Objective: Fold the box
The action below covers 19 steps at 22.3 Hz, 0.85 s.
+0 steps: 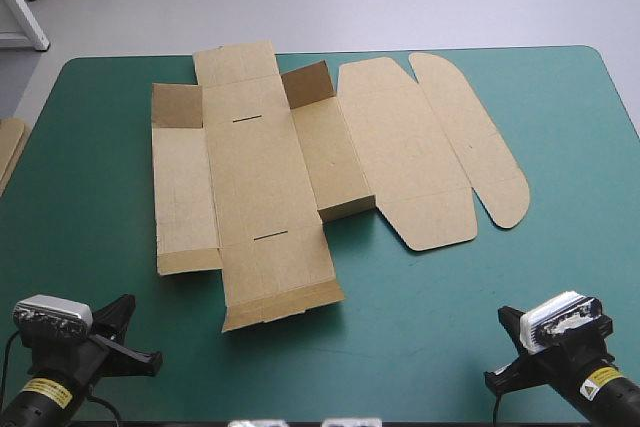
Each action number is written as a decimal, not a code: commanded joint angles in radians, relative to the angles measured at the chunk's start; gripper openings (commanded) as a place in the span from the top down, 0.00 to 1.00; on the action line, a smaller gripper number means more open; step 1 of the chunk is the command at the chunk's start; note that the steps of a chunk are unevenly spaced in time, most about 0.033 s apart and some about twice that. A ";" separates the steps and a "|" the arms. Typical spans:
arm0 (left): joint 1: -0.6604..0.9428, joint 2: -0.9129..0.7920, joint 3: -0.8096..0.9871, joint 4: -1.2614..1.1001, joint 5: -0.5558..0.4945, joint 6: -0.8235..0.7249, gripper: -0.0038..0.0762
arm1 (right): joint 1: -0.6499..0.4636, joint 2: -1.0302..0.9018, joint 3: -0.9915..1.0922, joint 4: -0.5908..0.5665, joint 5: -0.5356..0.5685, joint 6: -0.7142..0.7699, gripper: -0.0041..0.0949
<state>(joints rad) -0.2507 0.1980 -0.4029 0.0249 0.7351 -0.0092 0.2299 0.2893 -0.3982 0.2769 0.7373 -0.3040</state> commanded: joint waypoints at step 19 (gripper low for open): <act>-0.002 0.058 -0.080 0.015 -0.110 -0.017 0.89 | -0.008 0.084 -0.087 0.010 -0.064 0.032 0.93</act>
<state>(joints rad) -0.2507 0.2135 -0.4192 0.0299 0.7179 -0.0147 0.2299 0.3223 -0.4243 0.2769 0.7373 -0.2781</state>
